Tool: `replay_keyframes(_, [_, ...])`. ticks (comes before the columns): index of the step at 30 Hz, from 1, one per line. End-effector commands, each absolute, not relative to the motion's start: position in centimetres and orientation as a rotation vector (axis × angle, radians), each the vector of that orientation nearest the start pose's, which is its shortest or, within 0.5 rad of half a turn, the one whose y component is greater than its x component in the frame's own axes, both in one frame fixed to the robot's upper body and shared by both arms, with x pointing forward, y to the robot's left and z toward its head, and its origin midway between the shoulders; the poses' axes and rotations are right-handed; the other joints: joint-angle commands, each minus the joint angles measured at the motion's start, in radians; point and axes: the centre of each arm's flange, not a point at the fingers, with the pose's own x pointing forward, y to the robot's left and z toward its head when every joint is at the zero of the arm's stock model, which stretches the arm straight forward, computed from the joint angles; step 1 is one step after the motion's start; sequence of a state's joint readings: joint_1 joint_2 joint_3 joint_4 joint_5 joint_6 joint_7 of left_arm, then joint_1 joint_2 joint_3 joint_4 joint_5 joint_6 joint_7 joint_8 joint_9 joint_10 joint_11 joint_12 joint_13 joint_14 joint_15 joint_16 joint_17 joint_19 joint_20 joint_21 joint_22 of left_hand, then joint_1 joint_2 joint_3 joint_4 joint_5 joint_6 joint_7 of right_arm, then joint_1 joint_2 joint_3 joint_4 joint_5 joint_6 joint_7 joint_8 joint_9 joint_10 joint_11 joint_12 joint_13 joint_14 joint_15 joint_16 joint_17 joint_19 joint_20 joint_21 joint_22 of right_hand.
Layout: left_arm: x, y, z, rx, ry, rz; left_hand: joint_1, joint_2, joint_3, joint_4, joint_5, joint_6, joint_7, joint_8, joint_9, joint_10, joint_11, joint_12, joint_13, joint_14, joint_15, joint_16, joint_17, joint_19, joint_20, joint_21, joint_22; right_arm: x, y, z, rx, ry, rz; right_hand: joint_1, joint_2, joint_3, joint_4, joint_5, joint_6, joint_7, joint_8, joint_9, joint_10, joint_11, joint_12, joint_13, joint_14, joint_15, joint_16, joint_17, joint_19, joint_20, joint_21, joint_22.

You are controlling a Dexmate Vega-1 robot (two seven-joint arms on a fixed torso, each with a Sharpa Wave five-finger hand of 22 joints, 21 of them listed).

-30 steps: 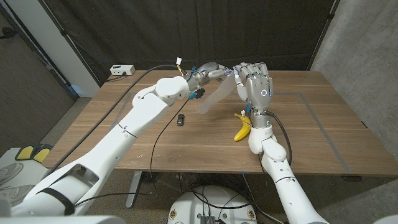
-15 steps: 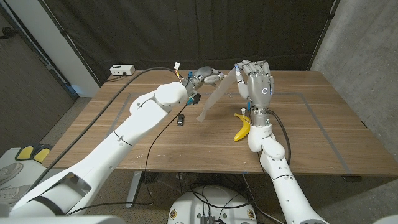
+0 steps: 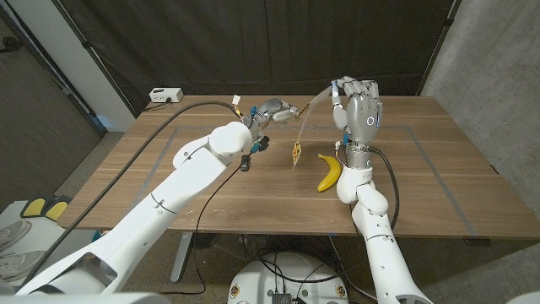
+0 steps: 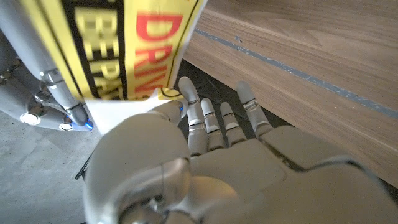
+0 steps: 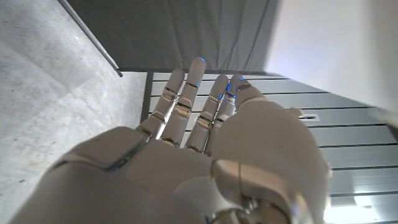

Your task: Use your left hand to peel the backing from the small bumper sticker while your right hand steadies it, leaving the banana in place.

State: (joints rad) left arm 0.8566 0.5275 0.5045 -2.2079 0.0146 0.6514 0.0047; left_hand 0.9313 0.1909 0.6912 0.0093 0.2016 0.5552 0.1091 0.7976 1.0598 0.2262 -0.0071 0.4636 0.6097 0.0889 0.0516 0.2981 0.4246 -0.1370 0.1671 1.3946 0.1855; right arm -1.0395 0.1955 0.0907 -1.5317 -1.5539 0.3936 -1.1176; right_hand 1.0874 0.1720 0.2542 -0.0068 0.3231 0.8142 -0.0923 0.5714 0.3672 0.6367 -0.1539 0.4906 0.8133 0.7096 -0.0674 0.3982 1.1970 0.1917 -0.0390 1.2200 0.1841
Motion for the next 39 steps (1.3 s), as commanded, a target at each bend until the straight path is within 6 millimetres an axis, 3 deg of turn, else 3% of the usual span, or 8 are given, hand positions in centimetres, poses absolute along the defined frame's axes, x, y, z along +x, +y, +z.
replay_keyframes(1, [49.8, 11.6, 4.2, 0.604, -0.529, -0.23, 0.0, -0.002, 0.009, 0.0, 0.008, 0.001, -0.013, 0.004, -0.001, -0.002, 0.003, 0.009, 0.004, -0.006, 0.0, -0.003, 0.004, -0.009, 0.005, 0.008, 0.003, 52.4, -20.3, 0.0, -0.698, -1.311, -1.042, 0.002, 0.007, 0.009, -0.002, 0.0, 0.001, 0.008, 0.014, 0.239, -0.003, 0.005, -0.002, 0.003, -0.01, -0.154, 0.006, 0.004, -0.01, -0.096, -0.002, 0.002])
replay_keyframes(9, [49.1, 12.0, 3.9, 0.592, -0.546, -0.204, -0.004, -0.002, 0.01, 0.001, 0.009, -0.001, -0.013, 0.009, -0.002, -0.003, 0.004, 0.011, 0.007, -0.007, 0.001, -0.004, 0.008, -0.012, 0.006, 0.011, 0.002, 53.0, -20.9, -0.2, -0.638, -1.293, -1.037, 0.008, 0.008, 0.011, -0.007, 0.0, 0.004, 0.01, 0.017, 0.24, -0.002, 0.006, 0.0, 0.006, -0.009, -0.156, 0.018, 0.011, -0.002, -0.092, 0.005, 0.003])
replay_keyframes(12, [49.0, 12.0, 4.1, 0.603, -0.563, -0.171, -0.006, -0.002, 0.011, 0.001, 0.009, -0.003, -0.015, 0.008, -0.005, -0.002, 0.005, 0.012, 0.008, -0.006, 0.001, -0.005, 0.009, -0.014, 0.005, 0.012, 0.001, 52.8, -20.9, -0.5, -0.492, -1.327, -0.994, 0.022, -0.014, -0.004, -0.035, -0.002, 0.04, 0.016, 0.021, 0.221, 0.025, 0.028, 0.005, -0.008, -0.001, -0.151, 0.043, 0.003, 0.055, -0.038, 0.036, 0.002])
replay_keyframes(16, [48.9, 11.9, 4.3, 0.576, -0.609, -0.139, -0.01, -0.003, 0.011, 0.003, 0.01, -0.008, -0.017, 0.009, -0.007, -0.003, 0.002, 0.013, 0.011, -0.004, -0.001, -0.005, 0.012, -0.01, 0.001, 0.015, 0.001, 51.8, -21.4, -0.7, -0.386, -1.398, -0.948, -0.158, -0.068, -0.091, 0.035, -0.037, -0.046, 0.041, -0.065, 0.15, -0.003, 0.086, -0.032, -0.057, -0.031, -0.119, -0.001, -0.08, 0.055, 0.027, 0.024, -0.008])
replay_keyframes(21, [49.0, 11.1, 4.8, 0.585, -0.666, -0.106, -0.012, -0.003, 0.011, 0.003, 0.011, -0.009, -0.018, 0.009, -0.011, -0.002, 0.004, 0.013, 0.012, -0.002, -0.002, -0.005, 0.014, -0.007, -0.002, 0.018, 0.0, 50.9, -21.9, -1.0, -0.357, -1.482, -0.877, -0.265, -0.077, -0.124, 0.083, -0.072, -0.109, 0.078, -0.132, 0.107, -0.029, 0.127, -0.061, -0.086, -0.05, -0.075, -0.023, -0.113, 0.042, 0.058, 0.005, -0.007])
replay_keyframes(27, [49.4, 10.0, 5.9, 0.604, -0.723, -0.121, -0.015, -0.004, 0.012, 0.003, 0.012, -0.007, -0.019, 0.009, -0.018, -0.003, 0.003, 0.013, 0.014, 0.001, -0.006, -0.005, 0.015, -0.004, -0.006, 0.019, -0.001, 49.8, -22.2, -1.2, -0.422, -1.441, -0.748, -0.369, -0.095, -0.162, 0.125, -0.107, -0.138, 0.117, -0.181, 0.075, -0.058, 0.161, -0.087, -0.109, -0.083, -0.043, -0.039, -0.131, 0.015, 0.096, -0.017, -0.005])
replay_keyframes(31, [49.7, 9.2, 6.6, 0.624, -0.774, -0.132, -0.017, -0.004, 0.013, 0.003, 0.013, -0.008, -0.018, 0.012, -0.018, -0.001, -0.001, 0.014, 0.014, 0.005, -0.011, -0.004, 0.017, -0.003, -0.009, 0.02, -0.001, 49.4, -22.3, -1.1, -0.491, -1.368, -0.702, -0.418, -0.127, -0.191, 0.135, -0.118, -0.149, 0.13, -0.204, 0.062, -0.074, 0.172, -0.1, -0.119, -0.108, -0.029, -0.044, -0.132, -0.006, 0.118, -0.033, -0.005])
replay_keyframes(39, [50.2, 7.6, 7.7, 0.639, -0.858, -0.171, -0.02, -0.005, 0.015, 0.002, 0.013, -0.006, -0.022, 0.013, -0.025, 0.003, -0.006, 0.014, 0.012, 0.009, -0.019, -0.004, 0.02, 0.0, -0.021, 0.02, -0.003, 49.2, -22.6, -1.3, -0.584, -1.221, -0.614, -0.401, -0.16, -0.198, 0.105, -0.112, -0.186, 0.15, -0.241, 0.047, -0.11, 0.191, -0.115, -0.121, -0.145, -0.009, -0.05, -0.131, -0.013, 0.135, -0.048, -0.004])
